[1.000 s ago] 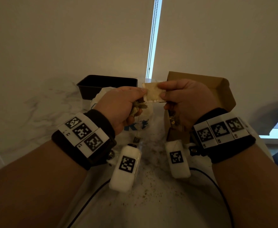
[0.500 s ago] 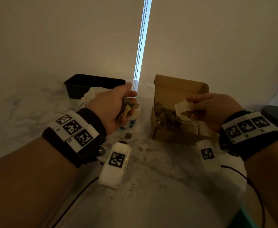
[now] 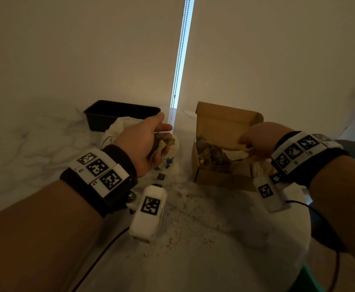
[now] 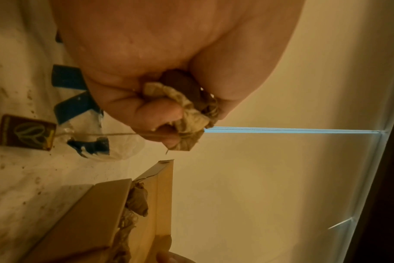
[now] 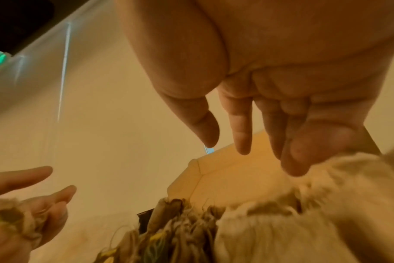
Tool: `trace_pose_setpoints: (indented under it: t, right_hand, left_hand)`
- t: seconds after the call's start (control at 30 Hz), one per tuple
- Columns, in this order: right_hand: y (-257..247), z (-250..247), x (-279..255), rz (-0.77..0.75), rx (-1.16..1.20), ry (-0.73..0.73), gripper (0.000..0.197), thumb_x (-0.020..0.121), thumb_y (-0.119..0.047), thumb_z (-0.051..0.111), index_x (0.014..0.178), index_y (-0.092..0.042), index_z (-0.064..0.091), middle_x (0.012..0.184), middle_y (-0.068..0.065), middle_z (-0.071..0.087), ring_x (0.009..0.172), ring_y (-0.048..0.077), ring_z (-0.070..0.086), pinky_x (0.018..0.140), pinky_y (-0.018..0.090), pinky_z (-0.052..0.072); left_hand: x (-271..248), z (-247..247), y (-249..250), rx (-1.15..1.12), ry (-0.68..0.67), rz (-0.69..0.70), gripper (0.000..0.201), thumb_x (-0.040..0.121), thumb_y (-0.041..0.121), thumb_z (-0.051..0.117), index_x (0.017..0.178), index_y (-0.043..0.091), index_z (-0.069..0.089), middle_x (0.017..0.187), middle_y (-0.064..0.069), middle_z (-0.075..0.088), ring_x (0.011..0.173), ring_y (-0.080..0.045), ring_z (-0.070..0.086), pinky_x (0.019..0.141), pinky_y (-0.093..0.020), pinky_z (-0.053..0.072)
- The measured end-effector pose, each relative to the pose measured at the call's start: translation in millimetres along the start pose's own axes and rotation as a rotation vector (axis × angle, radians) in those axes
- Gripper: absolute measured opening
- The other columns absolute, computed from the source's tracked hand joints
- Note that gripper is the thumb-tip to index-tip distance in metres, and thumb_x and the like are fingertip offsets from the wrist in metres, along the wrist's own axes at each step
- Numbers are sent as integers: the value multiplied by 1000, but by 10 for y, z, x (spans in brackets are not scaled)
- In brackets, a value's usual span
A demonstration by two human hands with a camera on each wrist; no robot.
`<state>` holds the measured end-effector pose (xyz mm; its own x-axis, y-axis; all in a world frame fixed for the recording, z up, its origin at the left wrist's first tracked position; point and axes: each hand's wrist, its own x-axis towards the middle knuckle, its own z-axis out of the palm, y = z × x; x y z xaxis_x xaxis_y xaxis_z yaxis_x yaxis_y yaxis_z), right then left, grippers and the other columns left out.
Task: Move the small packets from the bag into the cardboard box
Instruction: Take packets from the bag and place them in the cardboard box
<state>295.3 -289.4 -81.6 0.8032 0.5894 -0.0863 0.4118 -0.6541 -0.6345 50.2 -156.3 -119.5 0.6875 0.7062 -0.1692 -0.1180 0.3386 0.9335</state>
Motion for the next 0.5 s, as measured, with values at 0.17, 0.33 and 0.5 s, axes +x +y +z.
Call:
trace_pose_setpoints:
  t: [0.17, 0.33, 0.5]
  right_hand:
    - [-139, -78, -103, -95, -218, 88, 37, 96, -17, 53, 133, -16, 52, 119, 11, 62, 94, 24, 64, 76, 33, 55]
    - [-425, 105, -385, -254, -90, 90, 26, 88, -40, 63, 99, -17, 68, 96, 6, 69, 81, 22, 66, 73, 37, 56]
    - [-747, 477, -549, -393, 406, -162, 8, 88, -21, 68, 89, -14, 71, 80, 2, 67, 60, 9, 60, 52, 24, 51]
  left_hand:
    - [-30, 15, 48, -74, -25, -40, 47, 99, 56, 46, 110, 16, 67, 70, -5, 64, 59, -15, 57, 38, -17, 37]
    - [-48, 17, 90, -126, -42, -60, 51, 99, 58, 43, 110, 14, 67, 72, -5, 65, 61, -15, 57, 40, -18, 41]
    - [-19, -10, 131, -188, -31, -65, 55, 98, 61, 45, 112, 12, 66, 70, -6, 65, 58, -14, 56, 42, -18, 43]
